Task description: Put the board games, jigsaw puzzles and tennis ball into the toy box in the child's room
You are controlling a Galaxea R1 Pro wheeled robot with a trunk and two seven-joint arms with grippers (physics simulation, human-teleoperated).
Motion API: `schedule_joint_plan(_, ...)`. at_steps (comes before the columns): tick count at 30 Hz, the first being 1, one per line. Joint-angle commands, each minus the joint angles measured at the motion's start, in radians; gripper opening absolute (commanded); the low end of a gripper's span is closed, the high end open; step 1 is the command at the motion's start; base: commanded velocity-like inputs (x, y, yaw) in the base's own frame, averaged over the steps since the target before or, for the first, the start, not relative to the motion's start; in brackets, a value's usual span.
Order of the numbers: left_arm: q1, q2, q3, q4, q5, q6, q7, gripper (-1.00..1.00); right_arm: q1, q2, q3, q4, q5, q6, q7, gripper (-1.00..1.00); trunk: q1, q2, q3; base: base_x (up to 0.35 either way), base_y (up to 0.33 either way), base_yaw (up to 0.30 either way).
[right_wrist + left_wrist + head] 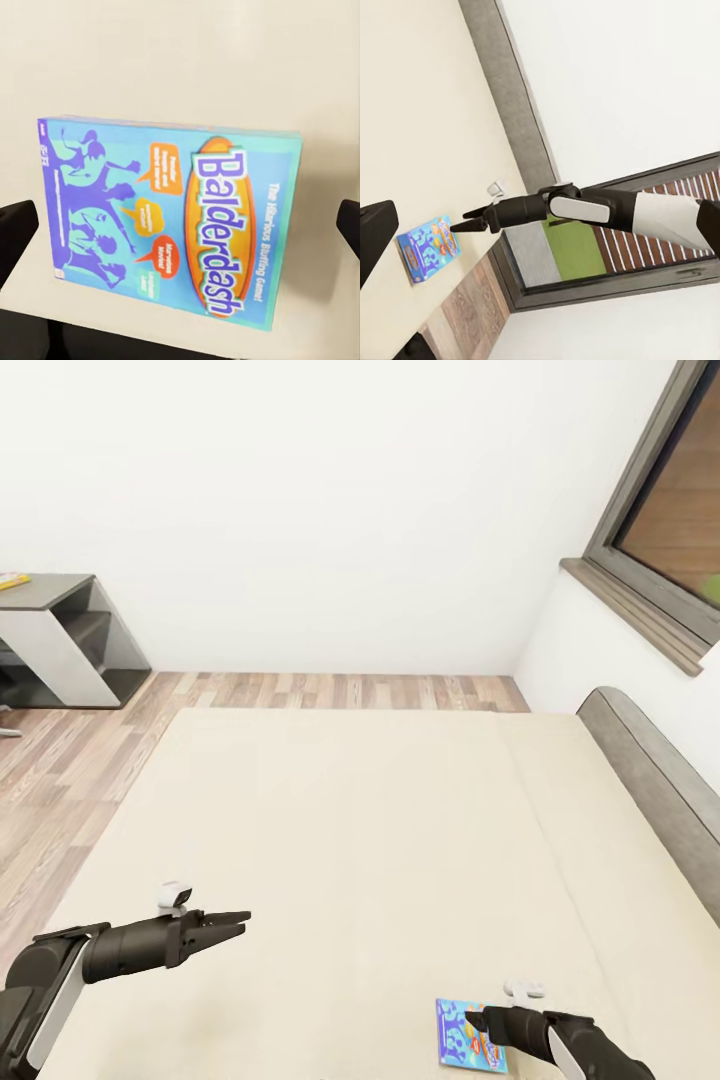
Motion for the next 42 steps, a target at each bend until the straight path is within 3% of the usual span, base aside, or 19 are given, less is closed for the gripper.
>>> schedule_joint_plan(1,0.000,0.000,0.000,0.000,0.001,0.011,-0.003,1.00,0.000,0.001,-0.008,-0.002,0.004,0.006,0.006,1.00,0.000,-0.001,-0.001,0.000,0.000,0.000)
schedule_joint_plan(6,-0.010,-0.007,0.005,-0.012,0.004,0.003,-0.007,1.00,-0.008,0.010,-0.016,-0.030,0.000,0.001,0.034,1.00,0.000,-0.001,-0.001,0.000,0.000,0.000)
schedule_joint_plan(32,-0.011,-0.010,0.003,-0.003,0.003,0.006,-0.002,1.00,-0.009,0.017,-0.008,-0.055,0.006,0.009,0.015,1.00,0.000,-0.001,-0.001,0.000,0.000,0.000)
schedule_joint_plan(42,-0.011,-0.010,0.002,-0.003,0.003,0.006,-0.002,1.00,-0.009,0.016,-0.009,-0.052,0.005,0.015,0.016,1.00,0.000,-0.001,-0.012,0.000,0.000,0.000)
